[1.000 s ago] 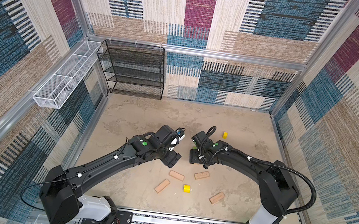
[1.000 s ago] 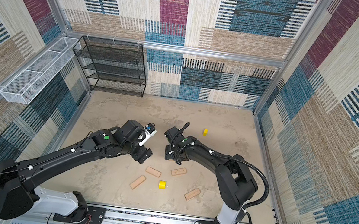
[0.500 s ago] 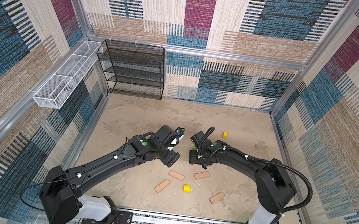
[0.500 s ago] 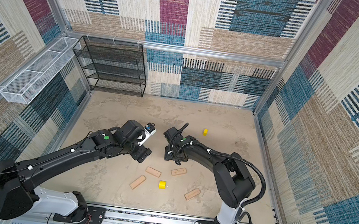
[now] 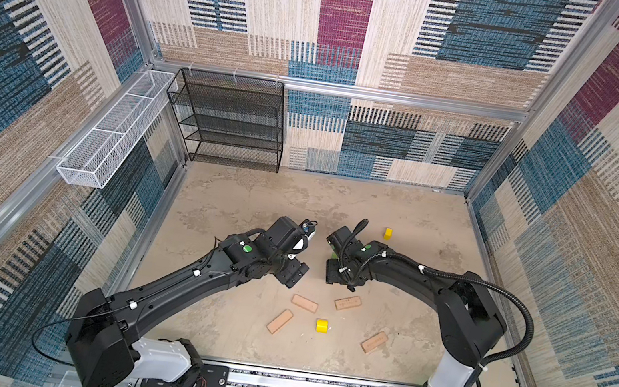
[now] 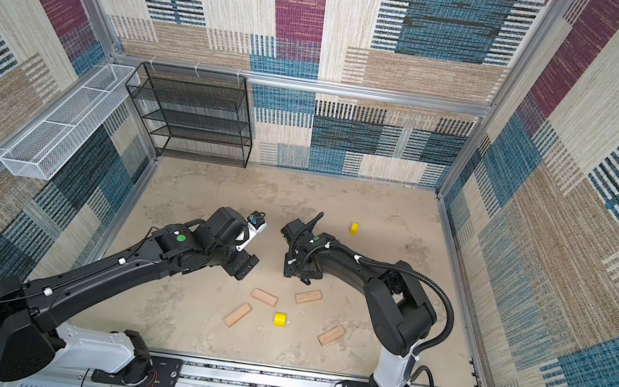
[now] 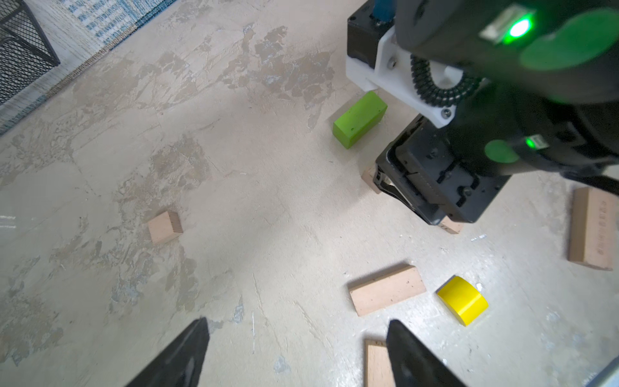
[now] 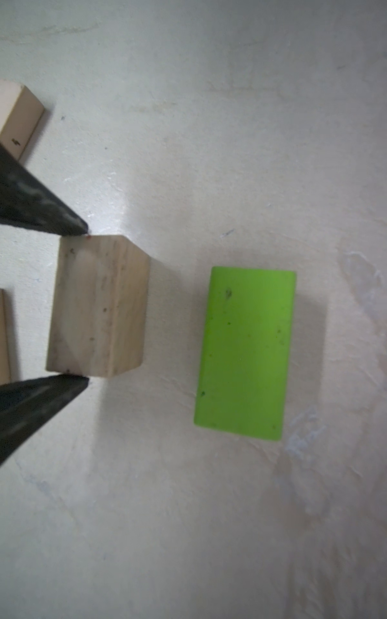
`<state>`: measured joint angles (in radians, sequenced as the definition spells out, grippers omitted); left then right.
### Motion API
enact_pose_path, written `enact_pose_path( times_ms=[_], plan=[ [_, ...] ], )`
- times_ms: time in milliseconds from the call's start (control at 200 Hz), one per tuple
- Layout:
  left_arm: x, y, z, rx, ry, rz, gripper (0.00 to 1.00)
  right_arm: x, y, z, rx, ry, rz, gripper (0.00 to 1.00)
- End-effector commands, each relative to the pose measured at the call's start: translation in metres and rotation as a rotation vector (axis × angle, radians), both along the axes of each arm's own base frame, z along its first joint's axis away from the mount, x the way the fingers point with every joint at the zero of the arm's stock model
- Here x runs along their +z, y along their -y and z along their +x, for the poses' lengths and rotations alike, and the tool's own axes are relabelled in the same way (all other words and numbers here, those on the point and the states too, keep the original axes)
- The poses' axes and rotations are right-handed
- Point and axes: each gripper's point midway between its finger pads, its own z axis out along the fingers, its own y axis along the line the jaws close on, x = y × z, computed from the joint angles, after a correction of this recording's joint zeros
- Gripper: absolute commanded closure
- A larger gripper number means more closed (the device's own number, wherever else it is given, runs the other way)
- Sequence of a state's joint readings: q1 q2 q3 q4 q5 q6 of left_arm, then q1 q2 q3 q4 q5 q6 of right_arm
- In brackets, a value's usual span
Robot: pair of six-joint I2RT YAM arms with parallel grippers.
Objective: Build the wood block tower
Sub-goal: 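Close the right gripper on the wooden block and push it against the lime-green block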
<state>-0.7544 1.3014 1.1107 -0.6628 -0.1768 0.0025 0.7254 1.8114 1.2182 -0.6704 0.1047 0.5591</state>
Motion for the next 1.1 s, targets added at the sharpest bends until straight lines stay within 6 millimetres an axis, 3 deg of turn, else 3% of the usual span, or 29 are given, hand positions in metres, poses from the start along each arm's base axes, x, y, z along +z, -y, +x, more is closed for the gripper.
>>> enact_pose_path(
  times_ms=[0, 190, 736, 1092],
  plan=[
    [0.004, -0.002, 0.001, 0.001, 0.013, 0.006, 0.12, 0.001, 0.0, 0.001, -0.017, -0.003, -0.005, 0.27],
    [0.005, -0.003, 0.001, 0.003, 0.015, 0.007, 0.12, 0.001, -0.001, 0.002, -0.013, -0.008, -0.003, 0.31],
    [0.003, -0.005, 0.001, 0.01, 0.016, 0.016, 0.12, -0.005, 0.002, 0.0, -0.019, -0.017, -0.023, 0.28],
    [0.004, -0.006, 0.002, 0.015, 0.024, 0.018, 0.12, -0.007, 0.001, -0.001, -0.016, -0.024, -0.02, 0.33]
  ],
)
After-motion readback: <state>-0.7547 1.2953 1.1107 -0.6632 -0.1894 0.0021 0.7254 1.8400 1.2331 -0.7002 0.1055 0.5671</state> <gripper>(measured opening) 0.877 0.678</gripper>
